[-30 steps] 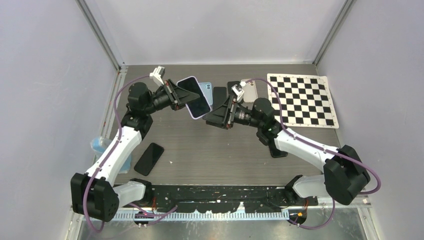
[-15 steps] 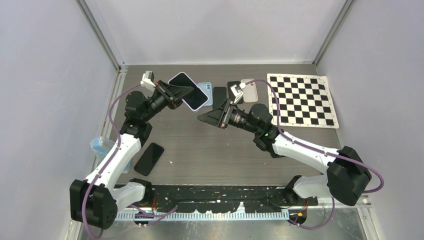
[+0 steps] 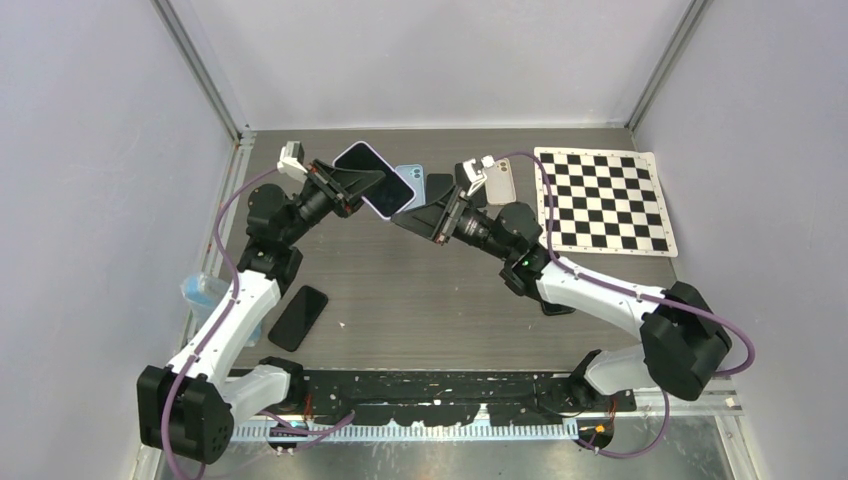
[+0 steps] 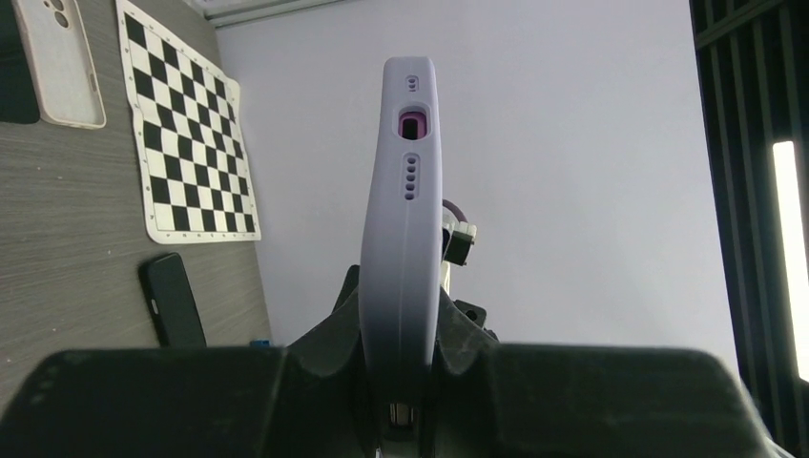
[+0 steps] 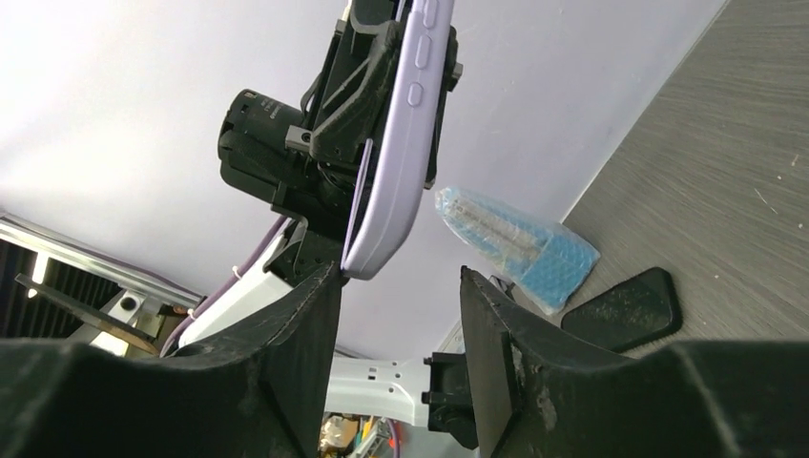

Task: Take the phone out of the phone case
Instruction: Remove the phone case from the phone.

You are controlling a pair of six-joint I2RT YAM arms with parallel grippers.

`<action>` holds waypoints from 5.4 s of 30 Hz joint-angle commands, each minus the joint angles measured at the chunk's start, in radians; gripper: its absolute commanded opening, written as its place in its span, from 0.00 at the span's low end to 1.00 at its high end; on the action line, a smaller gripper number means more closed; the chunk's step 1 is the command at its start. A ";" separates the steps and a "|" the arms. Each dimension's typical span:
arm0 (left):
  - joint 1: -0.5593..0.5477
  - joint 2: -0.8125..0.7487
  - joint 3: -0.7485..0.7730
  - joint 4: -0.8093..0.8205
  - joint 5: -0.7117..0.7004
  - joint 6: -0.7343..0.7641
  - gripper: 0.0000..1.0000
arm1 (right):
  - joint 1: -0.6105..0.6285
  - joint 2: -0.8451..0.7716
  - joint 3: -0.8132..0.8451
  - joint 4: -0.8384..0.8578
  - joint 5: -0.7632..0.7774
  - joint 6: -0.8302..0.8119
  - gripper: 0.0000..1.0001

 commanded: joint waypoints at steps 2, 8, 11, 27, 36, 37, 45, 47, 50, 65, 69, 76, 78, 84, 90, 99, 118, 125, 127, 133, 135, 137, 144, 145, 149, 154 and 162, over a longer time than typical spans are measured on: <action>-0.005 -0.022 0.008 0.093 -0.012 -0.016 0.00 | 0.005 0.042 0.080 0.070 0.013 0.003 0.50; -0.006 -0.024 0.006 0.078 -0.013 -0.019 0.00 | 0.008 0.067 0.094 0.070 0.010 -0.005 0.38; -0.007 -0.025 0.005 0.067 -0.015 -0.018 0.00 | 0.011 0.074 0.103 0.040 -0.006 -0.030 0.35; -0.011 0.000 0.025 -0.101 0.048 -0.131 0.00 | 0.060 0.046 0.120 -0.274 -0.026 -0.471 0.21; -0.010 0.035 0.035 -0.071 0.137 -0.196 0.00 | 0.064 0.029 0.126 -0.406 -0.071 -0.686 0.22; -0.010 0.039 0.038 -0.071 0.143 -0.196 0.00 | 0.066 0.023 0.129 -0.425 -0.044 -0.715 0.22; -0.011 0.046 0.035 -0.070 0.138 -0.191 0.00 | 0.073 -0.009 0.129 -0.546 0.133 -0.768 0.16; -0.006 0.054 0.034 -0.062 0.135 -0.169 0.00 | 0.074 -0.028 0.128 -0.563 0.142 -0.753 0.17; 0.012 0.072 0.034 -0.065 0.133 -0.112 0.00 | 0.074 -0.086 0.104 -0.559 0.140 -0.723 0.30; 0.057 0.159 0.278 -0.563 0.430 0.669 0.00 | 0.059 -0.292 0.108 -0.808 0.003 -0.612 0.76; 0.058 0.128 0.288 -0.645 0.514 0.830 0.00 | 0.050 -0.227 0.186 -0.921 0.012 -0.549 0.78; 0.058 0.114 0.278 -0.646 0.649 0.908 0.00 | 0.049 -0.145 0.224 -0.799 -0.157 -0.474 0.68; 0.058 0.107 0.275 -0.624 0.661 0.894 0.00 | 0.049 -0.121 0.236 -0.789 -0.170 -0.459 0.66; 0.057 0.082 0.253 -0.569 0.682 0.868 0.00 | 0.049 -0.053 0.257 -0.783 -0.183 -0.450 0.44; 0.058 0.037 0.241 -0.559 0.677 0.870 0.00 | 0.049 -0.034 0.260 -0.747 -0.226 -0.443 0.28; 0.058 0.041 0.210 -0.465 0.663 0.766 0.00 | 0.048 -0.028 0.274 -0.719 -0.251 -0.461 0.44; 0.048 0.119 0.064 -0.136 0.551 0.080 0.00 | 0.049 -0.008 0.274 -0.754 -0.547 -0.852 0.10; 0.044 0.149 0.040 -0.074 0.543 0.021 0.00 | 0.049 0.009 0.298 -0.816 -0.551 -0.907 0.10; 0.042 0.145 0.039 -0.074 0.537 0.016 0.00 | 0.049 0.017 0.296 -0.801 -0.559 -0.891 0.10; 0.042 0.131 0.034 -0.072 0.520 0.007 0.00 | 0.049 0.021 0.281 -0.756 -0.558 -0.875 0.09; 0.040 0.128 0.034 -0.070 0.522 0.007 0.00 | 0.049 0.022 0.281 -0.756 -0.541 -0.874 0.09; 0.042 0.125 0.035 -0.060 0.523 0.007 0.00 | 0.049 0.023 0.278 -0.755 -0.519 -0.873 0.09; 0.059 0.130 0.060 -0.019 0.547 0.080 0.00 | 0.030 -0.019 0.233 -0.710 -0.421 -0.797 0.21; 0.065 0.134 0.069 -0.020 0.560 0.105 0.00 | 0.025 -0.036 0.210 -0.697 -0.420 -0.762 0.25; 0.075 0.127 0.113 -0.069 0.625 0.269 0.00 | -0.006 -0.097 0.110 -0.539 -0.436 -0.617 0.66; 0.076 0.077 0.172 -0.258 0.624 0.528 0.00 | -0.011 -0.094 0.064 -0.360 -0.477 -0.374 0.73; 0.076 0.028 0.197 -0.307 0.676 0.655 0.00 | -0.011 -0.060 0.152 -0.399 -0.394 -0.272 0.64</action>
